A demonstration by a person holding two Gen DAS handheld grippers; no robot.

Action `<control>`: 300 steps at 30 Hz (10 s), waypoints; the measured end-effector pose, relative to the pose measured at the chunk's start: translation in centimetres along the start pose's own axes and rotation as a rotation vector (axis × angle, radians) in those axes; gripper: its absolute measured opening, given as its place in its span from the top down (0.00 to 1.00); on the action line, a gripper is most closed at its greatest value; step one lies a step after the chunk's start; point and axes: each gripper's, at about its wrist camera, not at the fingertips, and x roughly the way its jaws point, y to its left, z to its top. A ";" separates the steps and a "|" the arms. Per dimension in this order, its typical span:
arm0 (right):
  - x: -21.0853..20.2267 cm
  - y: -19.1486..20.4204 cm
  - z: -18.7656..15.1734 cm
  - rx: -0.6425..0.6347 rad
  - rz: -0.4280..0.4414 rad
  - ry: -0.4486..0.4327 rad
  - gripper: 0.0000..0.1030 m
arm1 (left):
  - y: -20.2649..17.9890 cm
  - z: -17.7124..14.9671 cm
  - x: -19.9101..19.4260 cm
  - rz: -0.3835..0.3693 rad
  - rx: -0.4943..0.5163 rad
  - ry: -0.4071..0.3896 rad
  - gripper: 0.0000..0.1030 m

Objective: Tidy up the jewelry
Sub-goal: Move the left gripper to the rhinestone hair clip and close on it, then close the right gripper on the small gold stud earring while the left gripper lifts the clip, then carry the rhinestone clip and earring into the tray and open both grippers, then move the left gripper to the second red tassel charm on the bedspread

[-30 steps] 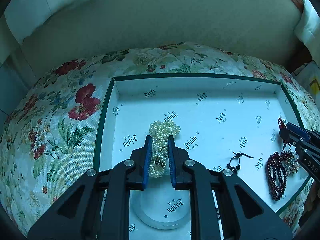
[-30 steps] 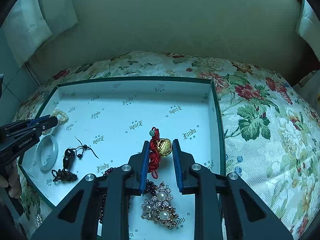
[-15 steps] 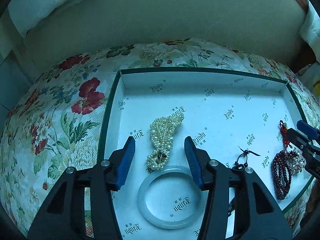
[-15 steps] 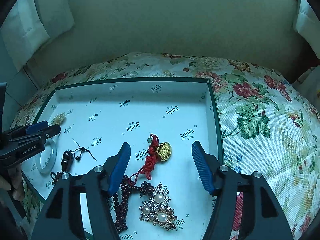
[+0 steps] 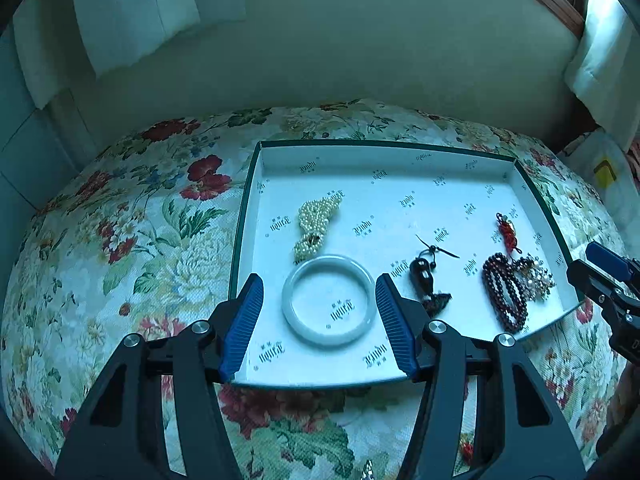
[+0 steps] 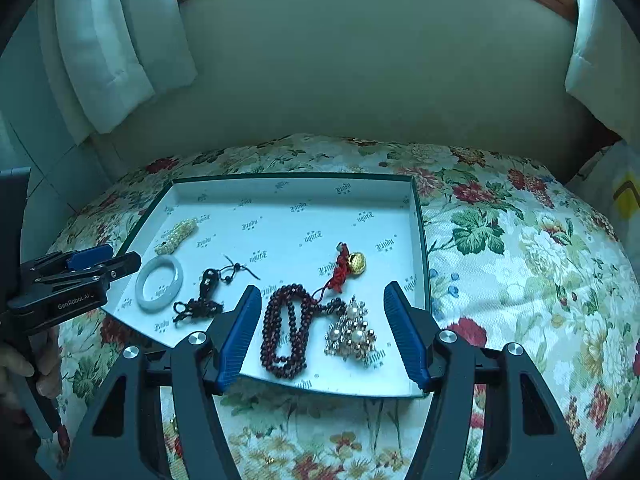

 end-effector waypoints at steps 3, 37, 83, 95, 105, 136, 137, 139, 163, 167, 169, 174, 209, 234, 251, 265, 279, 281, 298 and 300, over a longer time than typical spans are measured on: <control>-1.2 0.1 -1.5 0.003 -0.001 0.013 0.39 | -0.2 -1.4 -1.3 -0.010 -0.001 0.000 0.44; -3.2 1.4 -11.6 0.041 0.020 0.190 0.50 | -1.5 -11.6 -2.9 -0.051 0.034 0.125 0.55; -0.7 6.9 -11.1 -0.074 0.098 0.219 0.77 | 1.7 -12.8 -4.2 -0.032 0.037 0.106 0.88; -0.8 7.4 -11.2 -0.123 0.053 0.207 0.86 | 1.9 -12.8 -4.1 -0.032 0.030 0.109 0.88; -0.9 7.4 -11.1 -0.128 0.049 0.201 0.92 | 1.9 -12.8 -4.1 -0.032 0.029 0.109 0.88; -1.7 4.7 -4.3 -0.086 0.042 0.060 0.92 | -2.4 -5.5 -4.3 -0.089 0.092 -0.020 0.88; -1.5 4.7 -3.8 -0.092 0.039 0.052 0.92 | -2.5 -4.9 -4.0 -0.089 0.092 -0.024 0.88; -1.0 4.7 -2.7 -0.100 0.036 0.038 0.92 | -2.7 -3.8 -3.5 -0.083 0.094 -0.034 0.88; 8.1 3.6 4.2 -0.093 0.003 0.055 0.92 | -4.1 5.1 5.7 0.014 0.102 0.005 0.88; 9.4 3.4 4.1 -0.090 -0.004 0.076 0.92 | -4.2 5.6 6.7 0.024 0.100 0.017 0.88; 9.8 3.2 4.0 -0.088 -0.006 0.085 0.92 | -4.3 5.7 7.1 0.029 0.100 0.024 0.88; 10.6 3.1 4.0 -0.086 -0.010 0.097 0.92 | -4.2 5.7 8.2 0.039 0.102 0.039 0.88; 11.8 3.0 4.7 -0.075 -0.002 0.119 0.92 | -3.5 5.7 10.1 0.044 0.097 0.074 0.86; 10.4 2.8 4.8 -0.050 -0.012 0.059 0.37 | -3.5 5.8 9.1 0.031 0.077 0.046 0.47; 7.2 2.1 5.0 -0.026 -0.024 0.011 0.37 | -3.3 4.6 5.5 0.034 0.062 0.005 0.19; 1.0 2.2 1.1 -0.026 -0.024 -0.019 0.37 | -3.8 0.1 0.6 -0.001 0.029 0.018 0.13; -2.6 0.4 -5.4 -0.040 -0.054 0.049 0.37 | -5.3 -6.4 -2.2 -0.014 0.029 0.063 0.13; -2.7 0.0 -6.1 -0.042 -0.059 0.061 0.37 | -5.7 -7.2 -2.2 -0.013 0.036 0.075 0.13; -4.0 -2.9 -9.0 -0.023 -0.044 0.097 0.38 | -9.3 -11.4 -1.5 -0.022 0.091 0.151 0.35; -4.1 -2.9 -9.1 -0.019 -0.042 0.095 0.38 | -9.2 -11.7 -1.3 -0.029 0.093 0.157 0.40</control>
